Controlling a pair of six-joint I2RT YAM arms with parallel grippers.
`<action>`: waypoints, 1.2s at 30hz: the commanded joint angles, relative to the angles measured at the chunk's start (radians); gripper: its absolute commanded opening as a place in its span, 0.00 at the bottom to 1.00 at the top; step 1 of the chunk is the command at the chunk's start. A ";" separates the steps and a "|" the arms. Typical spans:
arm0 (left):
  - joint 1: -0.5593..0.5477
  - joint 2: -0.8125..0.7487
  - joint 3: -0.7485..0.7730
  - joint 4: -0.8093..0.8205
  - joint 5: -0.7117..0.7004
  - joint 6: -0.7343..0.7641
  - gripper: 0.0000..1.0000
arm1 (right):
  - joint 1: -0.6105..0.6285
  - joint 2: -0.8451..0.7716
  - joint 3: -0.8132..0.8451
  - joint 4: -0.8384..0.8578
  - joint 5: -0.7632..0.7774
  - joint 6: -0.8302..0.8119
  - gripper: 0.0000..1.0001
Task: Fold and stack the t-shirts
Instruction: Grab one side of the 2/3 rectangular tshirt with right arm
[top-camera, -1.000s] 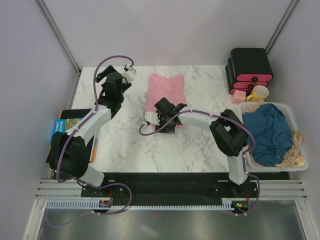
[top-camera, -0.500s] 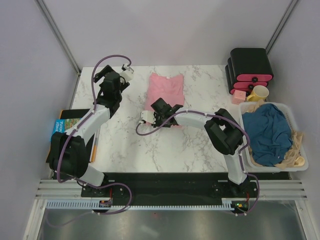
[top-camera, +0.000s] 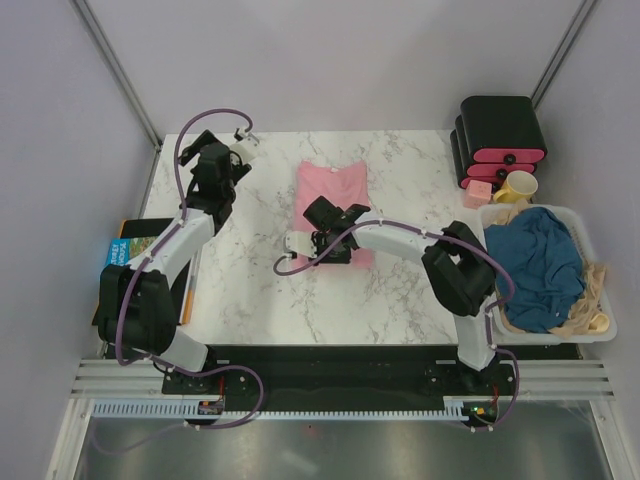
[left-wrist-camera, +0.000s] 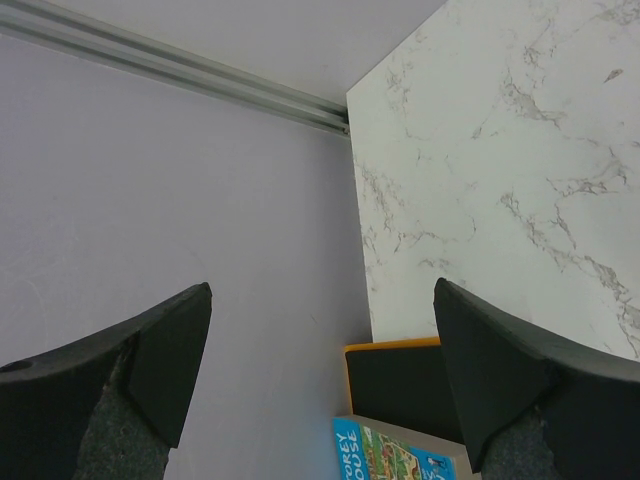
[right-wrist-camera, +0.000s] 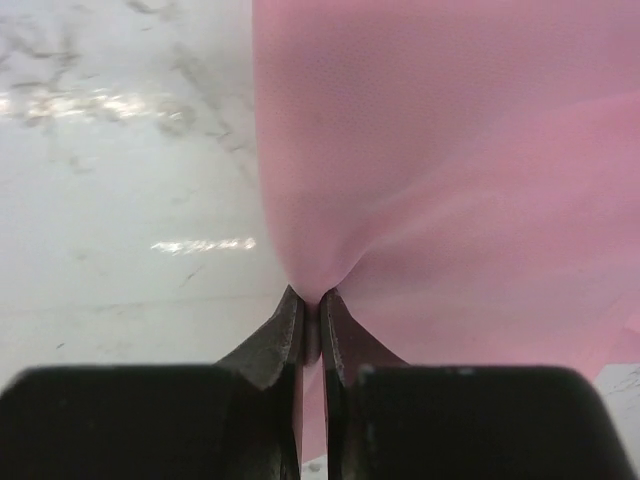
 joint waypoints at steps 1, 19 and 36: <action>0.007 -0.005 -0.013 0.061 0.014 0.035 1.00 | 0.055 -0.148 0.040 -0.206 -0.098 -0.013 0.07; 0.007 -0.024 0.001 0.032 0.010 0.014 1.00 | 0.117 -0.242 0.127 -0.257 0.090 -0.085 0.04; 0.009 -0.001 -0.024 0.021 0.014 -0.022 1.00 | -0.010 -0.077 0.365 -0.199 0.189 -0.187 0.03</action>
